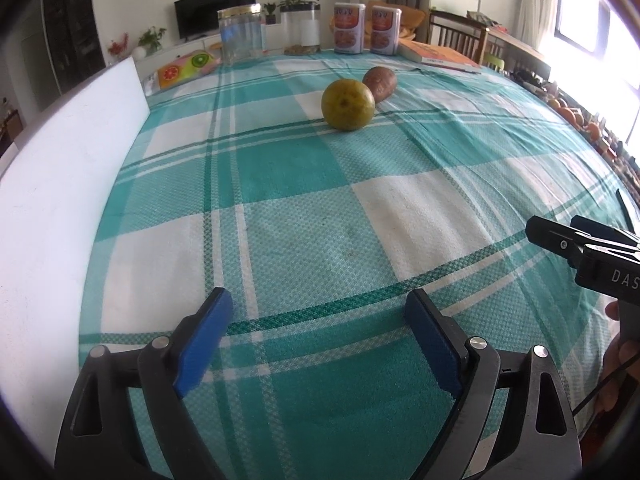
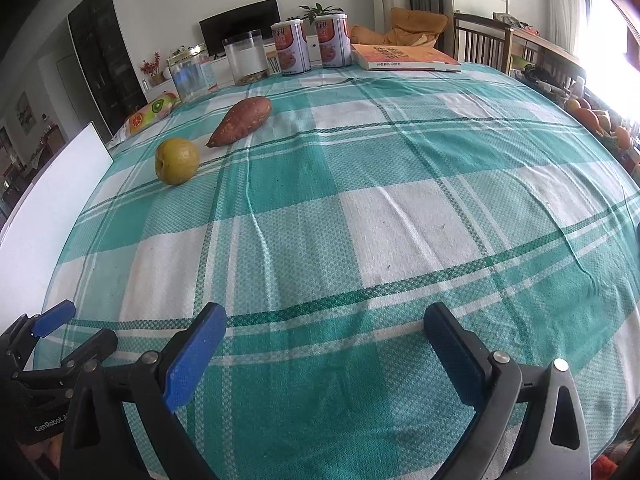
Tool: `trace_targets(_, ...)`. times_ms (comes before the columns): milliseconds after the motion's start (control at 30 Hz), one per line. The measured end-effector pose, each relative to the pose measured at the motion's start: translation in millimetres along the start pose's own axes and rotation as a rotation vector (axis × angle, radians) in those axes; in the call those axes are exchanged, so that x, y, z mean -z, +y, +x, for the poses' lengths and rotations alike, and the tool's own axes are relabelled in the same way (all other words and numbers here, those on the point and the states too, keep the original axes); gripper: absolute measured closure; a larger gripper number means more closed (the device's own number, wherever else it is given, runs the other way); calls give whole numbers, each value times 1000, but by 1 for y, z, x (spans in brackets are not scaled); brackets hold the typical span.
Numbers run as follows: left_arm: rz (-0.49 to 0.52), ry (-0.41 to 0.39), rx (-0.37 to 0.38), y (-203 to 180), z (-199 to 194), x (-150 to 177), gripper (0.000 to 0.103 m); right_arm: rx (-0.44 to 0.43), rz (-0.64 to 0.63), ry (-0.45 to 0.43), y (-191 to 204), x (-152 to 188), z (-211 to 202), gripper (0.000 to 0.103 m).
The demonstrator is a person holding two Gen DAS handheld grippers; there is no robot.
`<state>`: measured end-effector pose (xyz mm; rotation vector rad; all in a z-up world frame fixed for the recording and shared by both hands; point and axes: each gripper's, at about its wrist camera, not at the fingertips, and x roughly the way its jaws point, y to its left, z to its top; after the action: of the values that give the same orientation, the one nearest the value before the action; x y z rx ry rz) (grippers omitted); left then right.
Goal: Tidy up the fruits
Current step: 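Bring both tools back over the table toward the yellow fruit and sweet potato, then grasp the yellow round fruit with the left gripper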
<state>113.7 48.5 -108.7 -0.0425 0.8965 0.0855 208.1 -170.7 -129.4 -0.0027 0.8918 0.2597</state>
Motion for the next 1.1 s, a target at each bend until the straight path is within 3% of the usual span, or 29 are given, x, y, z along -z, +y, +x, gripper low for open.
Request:
trace_targets(400, -10, 33, 11, 1, 4, -7, 12, -10, 3, 2, 0, -1, 0, 2)
trace_targets(500, -87, 64, 70, 7, 9, -24, 12, -10, 3, 2, 0, 0, 1, 2)
trace_targets(633, -183, 18, 112, 8, 12, -55, 12, -11, 2, 4, 0, -1, 1, 1)
trace_targets(867, -79, -3, 60, -19, 57, -122, 12, -17, 4, 4, 1, -1, 1, 1)
trace_targets(1100, -113, 60, 54, -12, 104, -159, 14, -20, 6, 4, 0, -1, 1, 0)
